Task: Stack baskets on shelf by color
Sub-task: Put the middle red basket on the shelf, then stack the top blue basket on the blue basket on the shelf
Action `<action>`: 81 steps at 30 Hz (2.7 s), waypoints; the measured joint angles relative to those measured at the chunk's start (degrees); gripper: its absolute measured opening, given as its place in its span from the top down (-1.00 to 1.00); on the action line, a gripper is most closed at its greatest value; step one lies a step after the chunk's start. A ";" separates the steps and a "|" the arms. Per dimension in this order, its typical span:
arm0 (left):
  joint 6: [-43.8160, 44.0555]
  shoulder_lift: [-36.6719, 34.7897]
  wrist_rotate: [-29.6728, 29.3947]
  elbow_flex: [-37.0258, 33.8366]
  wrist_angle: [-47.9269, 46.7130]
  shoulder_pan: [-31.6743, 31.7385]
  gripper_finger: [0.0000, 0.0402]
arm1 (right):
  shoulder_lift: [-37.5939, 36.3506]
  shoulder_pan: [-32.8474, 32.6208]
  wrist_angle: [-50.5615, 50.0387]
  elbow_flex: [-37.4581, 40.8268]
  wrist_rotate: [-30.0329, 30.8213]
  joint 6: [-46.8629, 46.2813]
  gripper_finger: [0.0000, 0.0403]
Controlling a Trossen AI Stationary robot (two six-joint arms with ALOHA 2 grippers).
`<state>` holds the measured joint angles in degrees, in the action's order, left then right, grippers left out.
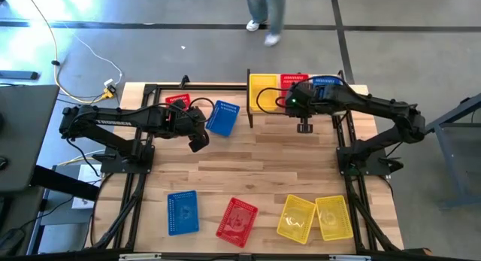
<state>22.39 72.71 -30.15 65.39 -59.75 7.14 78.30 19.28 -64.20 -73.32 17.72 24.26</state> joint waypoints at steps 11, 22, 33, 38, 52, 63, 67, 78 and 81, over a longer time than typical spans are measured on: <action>-0.02 0.00 1.13 0.00 -0.08 0.00 0.35 | 0.84 2.83 -0.04 0.00 -4.15 0.49 1.00; -0.02 0.00 1.22 0.00 -0.04 0.00 0.35 | 1.34 2.94 0.22 0.00 -3.43 1.47 1.00; -0.02 0.00 2.75 0.00 -0.04 0.00 0.35 | 1.34 2.94 1.04 0.00 -1.63 1.46 0.82; -0.02 0.00 2.95 0.00 -0.04 0.00 0.35 | 1.31 2.64 0.54 -0.64 -1.69 0.95 0.67; -0.02 0.00 2.97 0.00 -0.09 0.01 0.35 | 1.19 -2.88 -6.53 -7.14 -1.38 -7.20 0.63; -6.26 0.00 8.72 0.00 -0.13 0.66 0.35 | 1.19 -9.61 -7.88 -16.50 -1.39 -17.37 0.63; -10.89 0.00 10.32 0.00 -0.11 2.56 0.35 | 1.16 -11.65 -7.81 -19.26 -1.61 -20.92 0.63; -29.47 0.00 18.43 0.00 3.37 10.56 0.35 | 1.14 -14.50 -7.81 -20.26 -1.78 -28.56 0.63; -27.59 0.00 19.43 0.00 6.33 13.72 0.35 | 1.14 -14.53 -7.81 -20.25 -1.78 -32.52 0.63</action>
<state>-5.19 72.71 -10.72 65.39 -53.41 20.86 79.44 4.75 -72.01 -93.57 15.94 -8.26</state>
